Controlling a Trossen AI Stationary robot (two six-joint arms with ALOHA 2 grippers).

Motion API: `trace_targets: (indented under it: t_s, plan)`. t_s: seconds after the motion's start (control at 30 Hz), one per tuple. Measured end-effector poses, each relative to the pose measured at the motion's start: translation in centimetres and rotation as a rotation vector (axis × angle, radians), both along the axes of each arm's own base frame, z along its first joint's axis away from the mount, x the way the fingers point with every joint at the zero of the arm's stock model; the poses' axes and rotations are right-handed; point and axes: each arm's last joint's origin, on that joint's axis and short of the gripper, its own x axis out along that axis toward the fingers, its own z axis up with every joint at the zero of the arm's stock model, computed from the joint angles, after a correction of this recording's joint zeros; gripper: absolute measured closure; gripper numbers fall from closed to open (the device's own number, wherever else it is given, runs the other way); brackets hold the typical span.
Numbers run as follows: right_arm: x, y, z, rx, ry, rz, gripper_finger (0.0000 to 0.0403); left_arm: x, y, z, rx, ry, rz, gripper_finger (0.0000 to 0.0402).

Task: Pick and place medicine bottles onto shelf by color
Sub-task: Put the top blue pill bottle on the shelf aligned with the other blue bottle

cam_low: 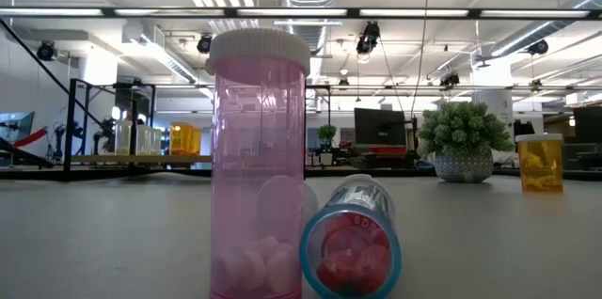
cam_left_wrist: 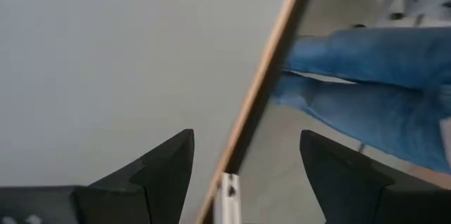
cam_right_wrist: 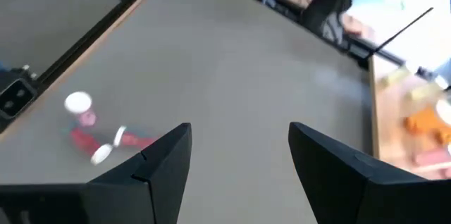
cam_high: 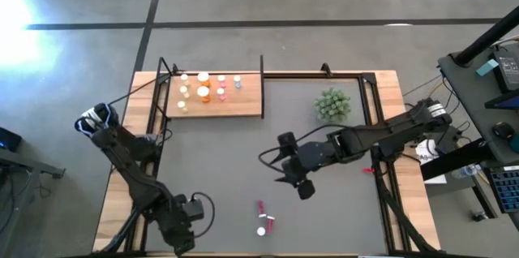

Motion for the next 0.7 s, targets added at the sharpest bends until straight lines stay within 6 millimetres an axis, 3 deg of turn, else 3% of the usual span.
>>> trace_targets:
  t_s: [0.33,0.7]
  plan:
    - [0.5,0.3,-2.8,0.015,-0.058,0.057,0.0174,0.1,-1.8,1.1,-0.099,-0.187,0.022,0.0159]
    - [4.9,1.9,-6.1,-0.056,-0.012,0.139,0.0174,0.1,-1.8,1.1,-0.099,-0.187,0.022,0.0159]
